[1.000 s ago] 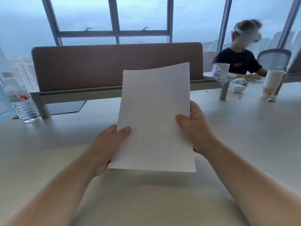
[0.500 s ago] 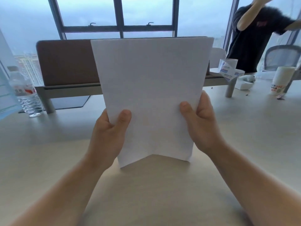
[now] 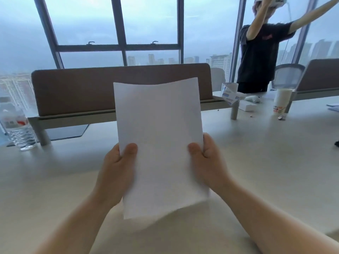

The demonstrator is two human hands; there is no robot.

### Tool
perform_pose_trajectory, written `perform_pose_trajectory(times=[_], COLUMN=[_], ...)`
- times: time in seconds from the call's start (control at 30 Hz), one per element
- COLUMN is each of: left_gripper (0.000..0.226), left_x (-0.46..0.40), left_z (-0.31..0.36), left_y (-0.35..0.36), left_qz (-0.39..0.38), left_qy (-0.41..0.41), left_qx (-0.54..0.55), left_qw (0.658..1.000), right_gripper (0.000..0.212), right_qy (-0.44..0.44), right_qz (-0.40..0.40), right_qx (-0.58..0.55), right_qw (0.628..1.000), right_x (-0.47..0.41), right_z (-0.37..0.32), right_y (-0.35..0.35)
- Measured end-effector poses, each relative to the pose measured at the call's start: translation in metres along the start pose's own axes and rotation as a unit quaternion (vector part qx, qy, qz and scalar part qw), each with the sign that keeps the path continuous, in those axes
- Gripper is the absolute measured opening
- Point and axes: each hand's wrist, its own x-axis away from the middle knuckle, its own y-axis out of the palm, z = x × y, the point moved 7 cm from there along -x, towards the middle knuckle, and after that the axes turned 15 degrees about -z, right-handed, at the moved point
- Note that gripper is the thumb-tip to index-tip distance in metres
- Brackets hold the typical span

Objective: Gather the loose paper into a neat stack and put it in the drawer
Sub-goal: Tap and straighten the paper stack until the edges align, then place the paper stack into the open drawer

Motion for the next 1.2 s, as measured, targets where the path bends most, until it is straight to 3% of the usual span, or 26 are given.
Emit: perform_pose_trajectory(times=[0.2, 0.43, 0.77, 1.2], left_gripper=[0.021, 0.031, 0.023, 0.009], left_x=[0.046, 0.105, 0.173, 0.236], left_z=[-0.004, -0.003, 0.002, -0.014], left_y=[0.066, 0.166, 0.301, 0.435], left_qz=[-0.025, -0.069, -0.195, -0.253], left_qy=[-0.074, -0.075, -0.063, -0.090], left_qx=[0.169, 0.209, 0.092, 0.004], left_qw=[0.982, 0.973, 0.974, 0.963], right_gripper=[0.014, 0.012, 0.016, 0.018], right_qy=[0.064, 0.093, 0.163, 0.241], right_qz=[-0.039, -0.025, -0.014, -0.011], right_qx=[-0.041, -0.100, -0.068, -0.033], right_qw=[0.996, 0.990, 0.984, 0.970], right_x=[0.062, 0.152, 0.272, 0.368], right_z=[0.011, 0.021, 0.035, 0.087], right_y=[-0.056, -0.146, -0.273, -0.403])
